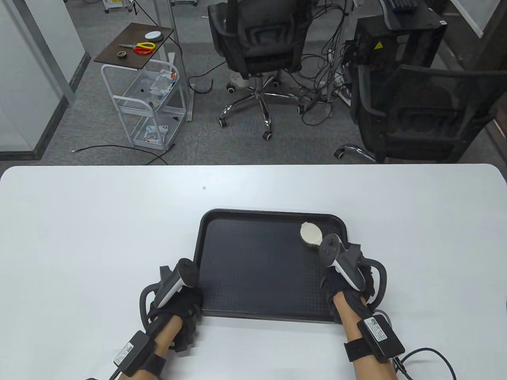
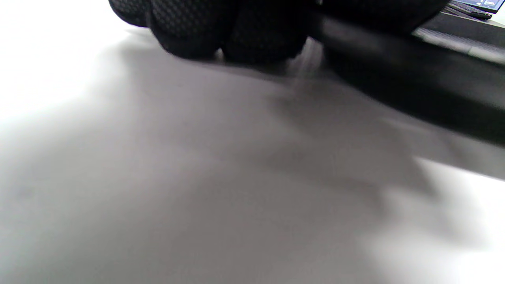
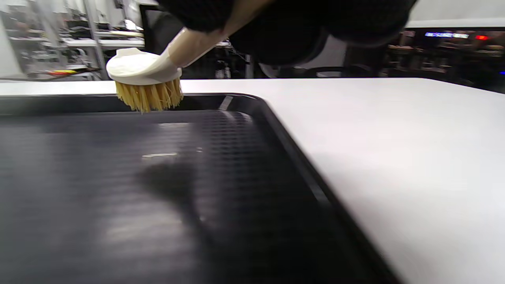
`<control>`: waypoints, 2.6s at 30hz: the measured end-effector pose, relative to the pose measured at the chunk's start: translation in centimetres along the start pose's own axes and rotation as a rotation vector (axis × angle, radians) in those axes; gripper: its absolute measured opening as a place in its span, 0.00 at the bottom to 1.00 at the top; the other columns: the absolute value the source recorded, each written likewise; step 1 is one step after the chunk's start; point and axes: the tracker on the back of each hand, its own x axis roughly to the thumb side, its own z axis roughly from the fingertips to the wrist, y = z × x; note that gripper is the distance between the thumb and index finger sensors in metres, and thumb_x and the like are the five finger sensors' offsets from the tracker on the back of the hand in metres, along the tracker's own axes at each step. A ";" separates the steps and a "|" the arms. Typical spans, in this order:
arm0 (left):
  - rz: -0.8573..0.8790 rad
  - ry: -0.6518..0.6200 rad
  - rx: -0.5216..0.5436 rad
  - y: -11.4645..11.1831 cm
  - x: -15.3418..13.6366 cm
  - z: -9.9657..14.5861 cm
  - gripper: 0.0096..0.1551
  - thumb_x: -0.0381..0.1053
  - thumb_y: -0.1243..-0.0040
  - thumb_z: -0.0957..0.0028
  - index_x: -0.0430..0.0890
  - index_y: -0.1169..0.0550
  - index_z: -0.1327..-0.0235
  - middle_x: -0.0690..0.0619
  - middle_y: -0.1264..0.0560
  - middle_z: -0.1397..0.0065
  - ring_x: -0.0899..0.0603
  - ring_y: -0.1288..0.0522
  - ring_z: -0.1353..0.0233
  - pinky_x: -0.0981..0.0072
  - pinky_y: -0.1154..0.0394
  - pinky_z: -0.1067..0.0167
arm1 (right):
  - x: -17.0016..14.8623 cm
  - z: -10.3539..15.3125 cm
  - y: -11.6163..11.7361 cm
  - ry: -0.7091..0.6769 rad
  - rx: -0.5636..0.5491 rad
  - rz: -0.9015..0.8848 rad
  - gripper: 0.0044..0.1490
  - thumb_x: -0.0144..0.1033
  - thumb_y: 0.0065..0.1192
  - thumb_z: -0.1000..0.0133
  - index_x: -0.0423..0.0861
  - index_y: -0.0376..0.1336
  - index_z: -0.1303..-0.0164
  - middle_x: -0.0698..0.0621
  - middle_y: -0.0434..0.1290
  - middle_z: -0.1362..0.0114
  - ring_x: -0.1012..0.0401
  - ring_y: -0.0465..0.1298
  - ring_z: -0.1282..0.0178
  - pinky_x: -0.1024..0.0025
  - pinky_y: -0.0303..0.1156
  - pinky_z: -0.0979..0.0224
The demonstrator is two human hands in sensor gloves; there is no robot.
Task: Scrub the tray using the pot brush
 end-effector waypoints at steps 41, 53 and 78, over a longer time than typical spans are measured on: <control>0.002 -0.001 -0.005 0.0 0.0 0.0 0.46 0.62 0.45 0.50 0.45 0.46 0.24 0.52 0.26 0.54 0.46 0.27 0.50 0.44 0.40 0.30 | -7.9 1.5 2.2 0.125 0.099 0.021 0.33 0.31 0.63 0.46 0.56 0.62 0.27 0.44 0.67 0.27 0.51 0.77 0.40 0.52 0.76 0.41; 0.005 -0.002 -0.006 0.0 0.0 0.0 0.46 0.62 0.45 0.50 0.45 0.46 0.24 0.52 0.26 0.54 0.46 0.27 0.50 0.44 0.40 0.30 | -2.2 3.0 -0.4 -0.029 0.016 0.054 0.34 0.32 0.63 0.45 0.55 0.61 0.26 0.45 0.67 0.26 0.51 0.76 0.39 0.53 0.75 0.40; 0.004 -0.003 -0.006 0.1 0.0 0.0 0.46 0.62 0.45 0.50 0.45 0.47 0.24 0.52 0.26 0.54 0.46 0.27 0.50 0.44 0.40 0.30 | 12.6 7.5 4.3 -0.367 0.084 -0.022 0.34 0.34 0.61 0.45 0.56 0.60 0.26 0.47 0.66 0.26 0.53 0.76 0.39 0.55 0.76 0.41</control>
